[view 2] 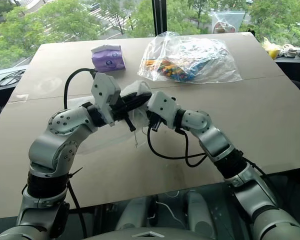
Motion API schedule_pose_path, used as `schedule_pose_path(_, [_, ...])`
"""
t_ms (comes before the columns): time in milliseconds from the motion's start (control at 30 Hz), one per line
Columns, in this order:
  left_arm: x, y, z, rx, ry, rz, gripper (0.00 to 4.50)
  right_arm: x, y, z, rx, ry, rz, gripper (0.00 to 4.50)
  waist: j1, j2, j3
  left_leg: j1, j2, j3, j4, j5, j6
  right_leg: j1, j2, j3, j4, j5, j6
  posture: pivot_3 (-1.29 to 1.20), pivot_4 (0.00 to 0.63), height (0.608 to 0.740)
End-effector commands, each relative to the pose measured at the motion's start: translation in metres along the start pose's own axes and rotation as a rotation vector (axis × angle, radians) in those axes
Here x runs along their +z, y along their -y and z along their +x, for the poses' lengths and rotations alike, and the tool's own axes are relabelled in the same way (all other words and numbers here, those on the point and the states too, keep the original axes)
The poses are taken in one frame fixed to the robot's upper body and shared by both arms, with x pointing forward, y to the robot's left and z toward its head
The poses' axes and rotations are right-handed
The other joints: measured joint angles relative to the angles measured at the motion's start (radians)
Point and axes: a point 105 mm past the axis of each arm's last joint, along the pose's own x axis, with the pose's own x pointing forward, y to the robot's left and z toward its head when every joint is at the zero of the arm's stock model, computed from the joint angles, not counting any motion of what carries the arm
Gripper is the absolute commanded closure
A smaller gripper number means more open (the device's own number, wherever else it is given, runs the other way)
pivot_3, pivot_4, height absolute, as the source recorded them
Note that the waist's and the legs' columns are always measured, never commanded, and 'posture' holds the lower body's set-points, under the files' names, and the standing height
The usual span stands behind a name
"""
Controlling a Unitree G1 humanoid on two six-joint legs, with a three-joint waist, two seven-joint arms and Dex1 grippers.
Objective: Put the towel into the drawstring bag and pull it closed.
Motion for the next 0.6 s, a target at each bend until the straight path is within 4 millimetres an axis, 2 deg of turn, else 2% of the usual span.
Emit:
schedule_pose_path(33, [0.014, 0.014, 0.001, -0.075, 0.046, 0.018, 4.5, 0.039, 0.005, 0.001, -0.02, 0.234, 0.193, 4.35, 0.0, 0.0, 0.0, 0.0, 0.0, 0.0, 0.0, 0.0, 0.0, 0.0, 0.0, 0.0, 0.0, 0.0, 0.0, 0.0, 0.15, 0.74])
schedule_pose_path(167, [0.015, 0.024, 0.0, -0.128, 0.055, 0.001, 4.5, 0.054, 0.023, 0.002, -0.117, 0.347, 0.565, 4.35, 0.0, 0.0, 0.0, 0.001, 0.001, 0.0, 0.0, 0.0, 0.0, 0.0, 0.0, 0.001, 0.002, 0.001, 0.0, 0.0, 0.15, 0.74])
schedule_pose_path(233, [0.017, 0.029, 0.0, -0.154, 0.064, -0.009, 4.5, 0.062, 0.024, 0.003, -0.104, 0.394, 0.751, 4.35, 0.0, 0.0, 0.0, 0.001, 0.001, 0.0, 0.0, 0.0, 0.0, 0.0, -0.001, 0.002, 0.003, 0.0, 0.0, 0.0, 0.15, 0.74])
schedule_pose_path(367, [0.023, 0.038, 0.001, -0.2, 0.087, -0.018, 4.5, 0.049, 0.026, 0.006, -0.099, 0.34, 1.163, 4.35, 0.002, 0.0, 0.0, 0.001, 0.001, 0.0, 0.001, 0.0, 0.0, 0.0, -0.005, 0.001, 0.004, 0.001, -0.002, 0.0, 0.15, 0.74])
schedule_pose_path(533, [0.022, 0.039, 0.0, -0.216, 0.078, -0.018, 4.5, 0.039, 0.044, 0.005, -0.201, 0.377, 1.468, 4.35, 0.001, 0.0, 0.0, 0.001, 0.0, 0.0, 0.001, 0.0, 0.0, 0.0, -0.005, 0.0, 0.003, 0.002, -0.004, 0.0, 0.15, 0.74])
schedule_pose_path(600, [0.019, 0.039, 0.0, -0.217, 0.064, -0.003, 4.5, 0.036, 0.048, 0.005, -0.238, 0.37, 1.533, 4.35, -0.001, 0.0, 0.0, 0.001, -0.001, 0.0, 0.001, 0.0, 0.0, 0.0, -0.003, 0.0, 0.003, 0.002, -0.004, 0.0, 0.15, 0.74])
